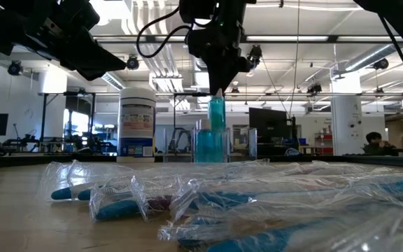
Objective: Pick & Place toothbrushing station
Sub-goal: Put the mouthwash into the transparent organizer
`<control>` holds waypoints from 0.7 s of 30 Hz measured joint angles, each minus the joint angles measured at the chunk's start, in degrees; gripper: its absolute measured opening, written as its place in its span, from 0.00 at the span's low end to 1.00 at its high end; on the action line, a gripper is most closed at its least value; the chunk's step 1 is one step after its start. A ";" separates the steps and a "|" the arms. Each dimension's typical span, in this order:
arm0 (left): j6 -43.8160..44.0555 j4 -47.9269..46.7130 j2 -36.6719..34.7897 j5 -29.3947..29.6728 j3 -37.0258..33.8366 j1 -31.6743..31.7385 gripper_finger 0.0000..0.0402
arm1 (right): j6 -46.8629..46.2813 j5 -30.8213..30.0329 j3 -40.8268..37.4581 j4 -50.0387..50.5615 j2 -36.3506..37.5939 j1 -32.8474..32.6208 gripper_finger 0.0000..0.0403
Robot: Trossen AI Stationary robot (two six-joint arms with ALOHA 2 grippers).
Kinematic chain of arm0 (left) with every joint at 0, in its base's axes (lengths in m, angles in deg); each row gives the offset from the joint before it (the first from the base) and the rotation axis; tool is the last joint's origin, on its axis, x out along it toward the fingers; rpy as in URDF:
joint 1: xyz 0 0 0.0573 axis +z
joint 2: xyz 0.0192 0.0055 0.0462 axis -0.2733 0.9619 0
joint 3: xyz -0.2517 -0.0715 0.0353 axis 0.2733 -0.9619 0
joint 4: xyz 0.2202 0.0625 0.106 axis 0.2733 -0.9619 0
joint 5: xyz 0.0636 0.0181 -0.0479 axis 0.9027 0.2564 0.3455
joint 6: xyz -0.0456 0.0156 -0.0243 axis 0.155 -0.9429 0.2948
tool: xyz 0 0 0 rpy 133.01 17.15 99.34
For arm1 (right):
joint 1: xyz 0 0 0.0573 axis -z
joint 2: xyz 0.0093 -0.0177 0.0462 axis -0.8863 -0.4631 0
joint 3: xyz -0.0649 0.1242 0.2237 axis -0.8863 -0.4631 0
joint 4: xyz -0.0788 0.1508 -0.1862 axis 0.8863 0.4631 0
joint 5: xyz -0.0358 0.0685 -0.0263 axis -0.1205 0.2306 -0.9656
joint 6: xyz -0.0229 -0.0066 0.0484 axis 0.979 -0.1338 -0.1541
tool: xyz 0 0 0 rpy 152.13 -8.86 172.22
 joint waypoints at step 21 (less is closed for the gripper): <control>0.22 -0.24 0.00 0.25 0.00 0.01 0.03 | 1.86 0.07 -4.58 -2.31 -0.09 -0.02 0.36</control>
